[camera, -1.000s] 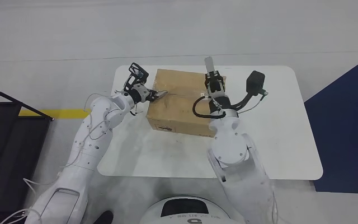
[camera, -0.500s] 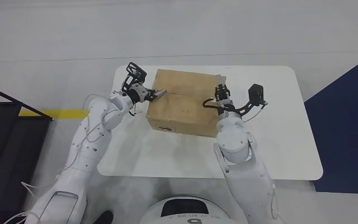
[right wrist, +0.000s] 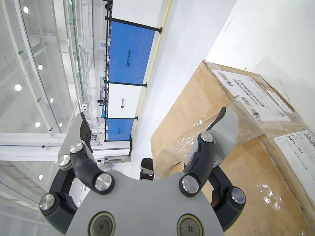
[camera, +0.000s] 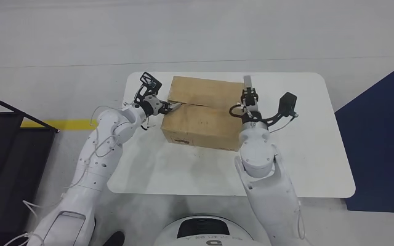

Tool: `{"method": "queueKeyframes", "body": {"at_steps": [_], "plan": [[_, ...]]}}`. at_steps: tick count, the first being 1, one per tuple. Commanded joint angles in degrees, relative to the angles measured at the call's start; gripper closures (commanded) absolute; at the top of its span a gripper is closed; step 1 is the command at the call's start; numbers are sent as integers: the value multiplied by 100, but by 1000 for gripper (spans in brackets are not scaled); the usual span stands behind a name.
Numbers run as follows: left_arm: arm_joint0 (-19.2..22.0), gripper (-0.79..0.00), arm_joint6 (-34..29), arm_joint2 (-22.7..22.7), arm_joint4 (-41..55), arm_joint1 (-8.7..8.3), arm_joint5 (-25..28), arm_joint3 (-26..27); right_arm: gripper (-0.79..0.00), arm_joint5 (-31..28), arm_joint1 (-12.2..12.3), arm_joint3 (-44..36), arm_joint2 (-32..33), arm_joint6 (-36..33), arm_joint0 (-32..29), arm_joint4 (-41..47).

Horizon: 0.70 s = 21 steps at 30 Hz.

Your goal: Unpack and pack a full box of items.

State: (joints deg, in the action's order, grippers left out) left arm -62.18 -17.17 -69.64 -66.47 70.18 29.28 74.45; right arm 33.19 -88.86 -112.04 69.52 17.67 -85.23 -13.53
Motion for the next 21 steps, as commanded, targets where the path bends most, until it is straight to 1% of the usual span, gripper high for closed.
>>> {"method": "queueKeyframes", "body": {"at_steps": [1, 5, 8, 12, 16, 21], "plan": [[0, -785, -8, -1, 13, -4, 0, 6, -785, -13, -9, 30, 19, 33, -10, 42], [-7, -785, -36, -17, 5, -18, 7, 55, -785, -139, -29, 126, 104, 185, -21, 126], [-18, -785, -45, -35, 3, -29, 8, 101, -785, -427, -56, 162, 175, 392, -44, 300], [-64, -785, -2, -88, -17, -49, -31, 260, -785, -853, -105, 173, 374, 960, -138, 623], [-117, -785, 0, -137, -28, -69, -58, 346, -785, -902, -135, 410, 534, 1302, -141, 744], [-116, -785, -13, -113, -15, -73, -76, 363, -785, -833, -168, 968, 598, 1271, 17, 965]]}}
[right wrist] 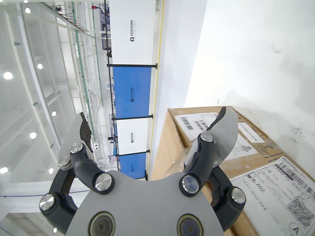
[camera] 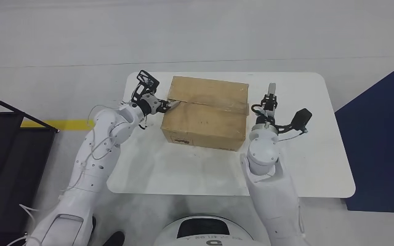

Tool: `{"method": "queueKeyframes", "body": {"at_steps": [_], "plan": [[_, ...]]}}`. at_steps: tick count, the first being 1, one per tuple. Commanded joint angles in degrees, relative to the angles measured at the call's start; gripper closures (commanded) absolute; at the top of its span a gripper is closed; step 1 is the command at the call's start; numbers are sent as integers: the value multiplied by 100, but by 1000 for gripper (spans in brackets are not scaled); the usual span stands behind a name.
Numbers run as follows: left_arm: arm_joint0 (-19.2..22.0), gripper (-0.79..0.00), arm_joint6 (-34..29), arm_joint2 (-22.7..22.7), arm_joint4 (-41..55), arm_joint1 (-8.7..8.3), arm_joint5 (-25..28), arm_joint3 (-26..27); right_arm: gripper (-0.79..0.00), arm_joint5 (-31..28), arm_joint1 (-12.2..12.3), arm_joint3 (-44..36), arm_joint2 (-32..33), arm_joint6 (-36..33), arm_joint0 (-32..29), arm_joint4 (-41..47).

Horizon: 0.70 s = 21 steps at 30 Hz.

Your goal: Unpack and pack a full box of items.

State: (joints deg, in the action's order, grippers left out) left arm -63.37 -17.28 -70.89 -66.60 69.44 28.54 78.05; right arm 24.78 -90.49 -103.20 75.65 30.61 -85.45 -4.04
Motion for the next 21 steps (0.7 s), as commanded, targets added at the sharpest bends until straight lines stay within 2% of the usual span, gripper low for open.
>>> {"method": "queueKeyframes", "body": {"at_steps": [1, 12, 21], "plan": [[4, -785, -5, 22, -3, 0, 7, -1, -785, -12, -14, 140, -31, -61, 67, 71], [103, -785, -101, 109, 96, 2, 32, -179, -785, -237, -45, -146, 14, -239, 6, 271], [114, -785, -150, 137, 94, -10, 29, -98, -785, -246, -62, -184, -54, -481, 10, 346]]}}
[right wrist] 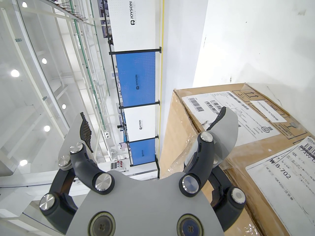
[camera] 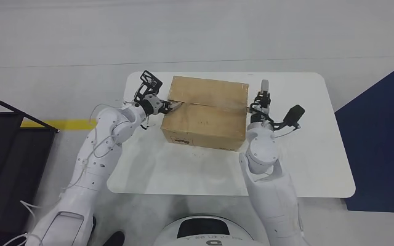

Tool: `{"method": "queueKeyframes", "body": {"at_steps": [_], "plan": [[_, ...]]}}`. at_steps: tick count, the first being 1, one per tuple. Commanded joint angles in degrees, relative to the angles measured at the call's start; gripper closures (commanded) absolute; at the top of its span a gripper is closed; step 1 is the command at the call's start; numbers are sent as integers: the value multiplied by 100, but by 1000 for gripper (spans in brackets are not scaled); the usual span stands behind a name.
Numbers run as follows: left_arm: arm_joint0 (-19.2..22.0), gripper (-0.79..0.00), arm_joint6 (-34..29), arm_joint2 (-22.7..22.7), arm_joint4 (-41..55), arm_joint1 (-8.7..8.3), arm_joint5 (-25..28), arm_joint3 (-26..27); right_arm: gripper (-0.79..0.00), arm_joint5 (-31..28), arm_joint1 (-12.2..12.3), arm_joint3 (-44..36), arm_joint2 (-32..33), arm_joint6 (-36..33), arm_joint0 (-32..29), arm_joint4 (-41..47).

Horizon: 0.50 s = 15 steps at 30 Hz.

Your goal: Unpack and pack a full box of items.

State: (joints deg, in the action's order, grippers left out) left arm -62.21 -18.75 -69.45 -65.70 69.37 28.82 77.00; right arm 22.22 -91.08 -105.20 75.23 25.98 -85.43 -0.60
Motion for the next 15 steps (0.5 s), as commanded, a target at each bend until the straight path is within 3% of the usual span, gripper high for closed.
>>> {"method": "queueKeyframes", "body": {"at_steps": [1, 15], "plan": [[-6, -785, -3, -11, 2, -6, 2, 14, -785, 16, -5, 31, -21, -33, 21, 7], [-63, -785, 77, -187, 83, -60, -45, 106, -785, 340, -36, 191, -326, -451, 184, -68]]}}
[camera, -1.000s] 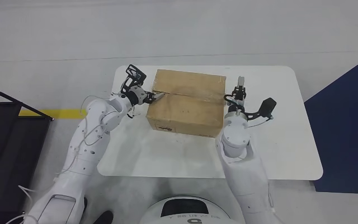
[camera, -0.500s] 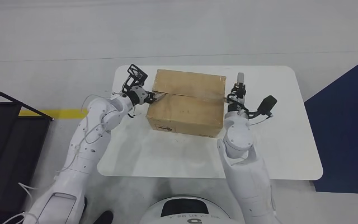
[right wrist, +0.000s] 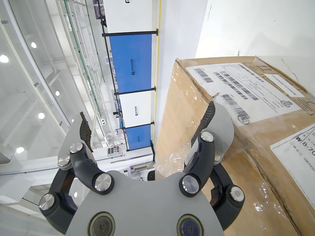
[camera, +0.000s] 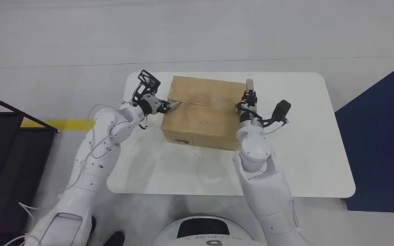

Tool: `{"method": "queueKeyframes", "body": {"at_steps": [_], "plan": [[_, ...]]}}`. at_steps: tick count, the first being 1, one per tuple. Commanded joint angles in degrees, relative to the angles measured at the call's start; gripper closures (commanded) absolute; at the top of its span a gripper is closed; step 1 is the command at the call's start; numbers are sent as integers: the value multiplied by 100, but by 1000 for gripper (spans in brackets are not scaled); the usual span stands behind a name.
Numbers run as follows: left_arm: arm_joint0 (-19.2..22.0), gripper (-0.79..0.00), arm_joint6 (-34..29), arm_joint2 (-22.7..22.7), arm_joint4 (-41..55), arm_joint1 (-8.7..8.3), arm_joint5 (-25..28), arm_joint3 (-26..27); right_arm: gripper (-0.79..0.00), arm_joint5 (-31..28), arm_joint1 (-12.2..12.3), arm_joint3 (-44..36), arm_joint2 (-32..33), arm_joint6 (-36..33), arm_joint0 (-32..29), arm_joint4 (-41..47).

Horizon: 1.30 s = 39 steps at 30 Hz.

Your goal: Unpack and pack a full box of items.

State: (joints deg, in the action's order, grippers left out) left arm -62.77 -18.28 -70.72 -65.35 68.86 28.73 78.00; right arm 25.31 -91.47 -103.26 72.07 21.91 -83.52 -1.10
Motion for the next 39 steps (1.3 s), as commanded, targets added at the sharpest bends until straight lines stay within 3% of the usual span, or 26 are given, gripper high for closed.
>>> {"method": "queueKeyframes", "body": {"at_steps": [1, 7, 12, 21, 39], "plan": [[-19, -785, 53, -126, 124, -16, -52, 14, -785, 59, 4, -12, -12, -66, -15, -43], [-187, -785, 73, -719, 195, -129, -208, 94, -785, 188, 12, -30, -26, -237, -32, -114], [-329, -785, -42, -916, 195, -179, -297, -251, -785, 275, 20, -26, -110, -427, 3, -263], [-144, -785, 4, -330, 245, -79, -193, -674, -785, 320, -6, 52, -217, -437, 144, -308], [49, -785, 30, 231, 109, -1, 7, -509, -785, 243, -49, 216, -377, -461, 136, -300]]}}
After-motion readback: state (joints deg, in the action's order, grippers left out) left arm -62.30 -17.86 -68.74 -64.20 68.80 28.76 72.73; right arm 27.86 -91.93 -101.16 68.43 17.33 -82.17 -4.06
